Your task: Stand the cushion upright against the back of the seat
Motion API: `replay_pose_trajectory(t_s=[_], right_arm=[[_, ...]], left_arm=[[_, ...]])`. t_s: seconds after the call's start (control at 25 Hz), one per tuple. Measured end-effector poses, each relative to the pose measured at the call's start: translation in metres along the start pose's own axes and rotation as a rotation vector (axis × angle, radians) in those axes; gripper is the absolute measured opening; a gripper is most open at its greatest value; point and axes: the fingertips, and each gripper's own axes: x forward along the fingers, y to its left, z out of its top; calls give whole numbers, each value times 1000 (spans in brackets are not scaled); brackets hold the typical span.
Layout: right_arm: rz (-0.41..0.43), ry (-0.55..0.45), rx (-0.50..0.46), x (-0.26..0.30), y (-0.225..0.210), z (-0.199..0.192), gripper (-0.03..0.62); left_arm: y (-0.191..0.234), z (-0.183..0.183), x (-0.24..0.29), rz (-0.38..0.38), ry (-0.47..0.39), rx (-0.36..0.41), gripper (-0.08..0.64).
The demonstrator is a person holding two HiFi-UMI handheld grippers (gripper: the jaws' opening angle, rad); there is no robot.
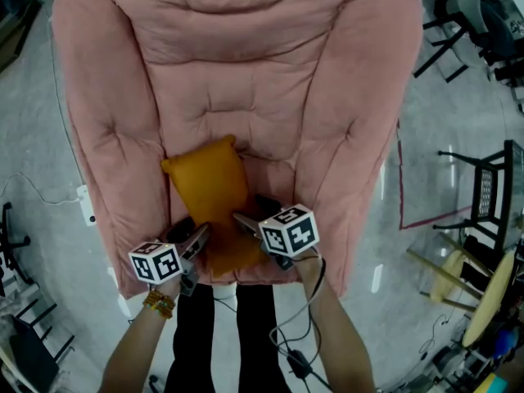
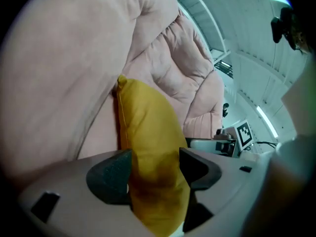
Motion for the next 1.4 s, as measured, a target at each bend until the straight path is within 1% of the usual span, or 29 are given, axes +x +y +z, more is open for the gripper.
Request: replay_pose_trajectory(t_s=[0.08,0.12,0.16,0.24,0.28,0.32,0.4,0.48,0.56,0.64,0.68,0.72,0.76,0.88,0.92,1.0,1.08,1.12,1.16,1.2,1.24,1.28,1.32,1.36,1.4], right_arm=[[-5,41,-26,9,0,-9,294],[-10,48,-10,13,-3,-13,295],[-11,47,29,16,-7,-16,299],[-6,36,139,22,-13,-21,301],[-3,33,180,24,-14,-22,301],[0,31,196,25,-12,-22,293],[5,25,181,23,-2,-20,240],[0,-5,165,19,9,-17,210],[-20,-42,168,10,22,-17,196],[-41,-63,202,-2,33,-22,193],[-50,-67,213,-7,36,-26,193],[-57,-68,205,-11,36,-28,195],[-62,-67,176,-14,36,-29,196],[-64,-21,44,-14,34,-24,197],[-68,8,-4,-13,34,-22,203],[-92,68,-100,-14,31,-19,218],[-135,111,-179,-24,28,-23,222],[-152,130,-209,-29,29,-27,223],[-164,147,-229,-35,32,-33,242],[-173,159,-229,-42,36,-40,273],[-187,159,-202,-50,39,-50,287],[-204,145,-142,-59,40,-60,293],[-224,123,-58,-68,41,-73,295],[-245,103,35,-75,42,-88,295],[-262,94,120,-80,44,-106,295]], left_arm=[[-1,-14,4,-7,10,-27,291],[0,-17,7,-3,5,-34,291],[1,-17,11,4,2,-37,291],[6,-17,19,16,8,-37,291],[7,-17,21,19,13,-38,290],[7,-17,21,19,18,-39,282],[6,-16,17,16,21,-33,240],[5,-13,10,10,22,-17,221],[3,-12,2,-5,29,14,215],[-4,-13,-7,-26,45,45,213],[-8,-15,-11,-33,51,41,213],[-13,-19,-15,-37,50,12,209],[-17,-25,-17,-38,40,-42,206],[-24,-43,-21,-28,-30,-255,192],[-22,-47,-22,-19,-51,-297,192],[-18,-55,-16,-12,-56,-334,194],[-17,-60,-11,-22,-26,-343,228],[-17,-55,-14,-11,-13,-308,246],[-15,-42,-23,14,-10,-228,276],[-15,-21,-33,44,-19,-102,289],[-19,5,-43,75,-35,57,291],[-25,34,-49,98,-52,225,293],[-30,62,-51,110,-63,367,293],[-32,86,-48,108,-60,466,293],[-31,103,-39,98,-35,527,293]])
